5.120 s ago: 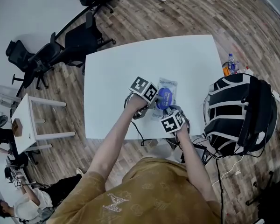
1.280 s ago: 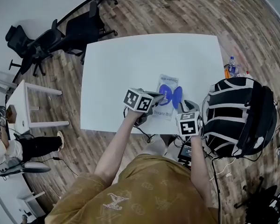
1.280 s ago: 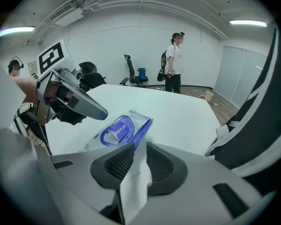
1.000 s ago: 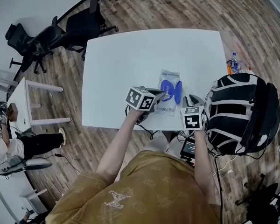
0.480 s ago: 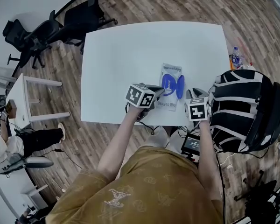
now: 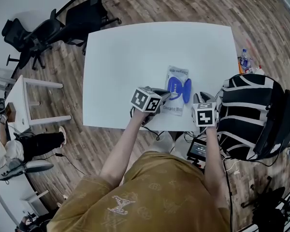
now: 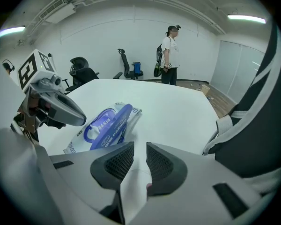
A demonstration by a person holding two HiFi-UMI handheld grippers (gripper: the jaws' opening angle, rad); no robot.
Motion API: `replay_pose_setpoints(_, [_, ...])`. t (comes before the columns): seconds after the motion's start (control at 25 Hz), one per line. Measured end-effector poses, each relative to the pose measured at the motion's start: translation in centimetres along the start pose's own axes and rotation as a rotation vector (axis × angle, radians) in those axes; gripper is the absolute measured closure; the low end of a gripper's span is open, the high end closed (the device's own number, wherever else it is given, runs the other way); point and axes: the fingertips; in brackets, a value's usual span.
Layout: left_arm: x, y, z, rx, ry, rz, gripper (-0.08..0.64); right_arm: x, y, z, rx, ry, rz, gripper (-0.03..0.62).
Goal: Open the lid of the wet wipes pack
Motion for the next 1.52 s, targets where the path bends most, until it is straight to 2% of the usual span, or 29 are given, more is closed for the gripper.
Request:
replay_pose_setpoints(0.12, [0.4, -0.5, -0.8, 0.031, 0.002, 0.013, 0.552, 0.8, 1.7, 2.1, -0.091, -0.009, 0.013, 0.503])
replay_pose_setpoints(0.24, [1.0, -1.4, -2.2, 0.077, 0.01, 0.036, 0.552, 3.3, 3.3, 4.7, -0.159, 0.044, 0.067, 0.503])
replay_pose_setpoints(0.36, [1.2, -2.1, -3.0, 0.097, 0.02, 0.053, 0.552, 5.5, 2.6, 5.2, -0.132, 0.169, 0.086, 0.503])
replay_pose_setpoints(0.48, [0.7, -2.6, -3.1, 0.101, 0.018, 0.048, 0.552, 5.2, 1.1, 4.0, -0.07, 0.268, 0.017, 0.503])
replay_pose_setpoints(0.72, [0.0, -3.2, -2.9, 0.123, -0.024, 0.048, 0.554, 2.7, 0.7, 2.7, -0.056, 0.2, -0.043, 0.503])
replay_pose_setpoints(1.0, [0.5, -3.0, -2.9, 0.071, 0.03, 0.034, 0.554, 1.1, -0.1, 1.1, -0.008, 0.154, -0.059, 0.503])
replay_pose_setpoints(1.52, [1.0, -2.3, -2.9, 0.043, 0.061, 0.065, 0.554, -0.1, -1.4, -0.7, 0.056, 0.143, -0.082, 0.503])
Point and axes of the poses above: the fingertips, and each gripper's own axes: y backward along the fingers, x to its left, z out of its top, and after that the axes turned 1 degree about -x, right-handed
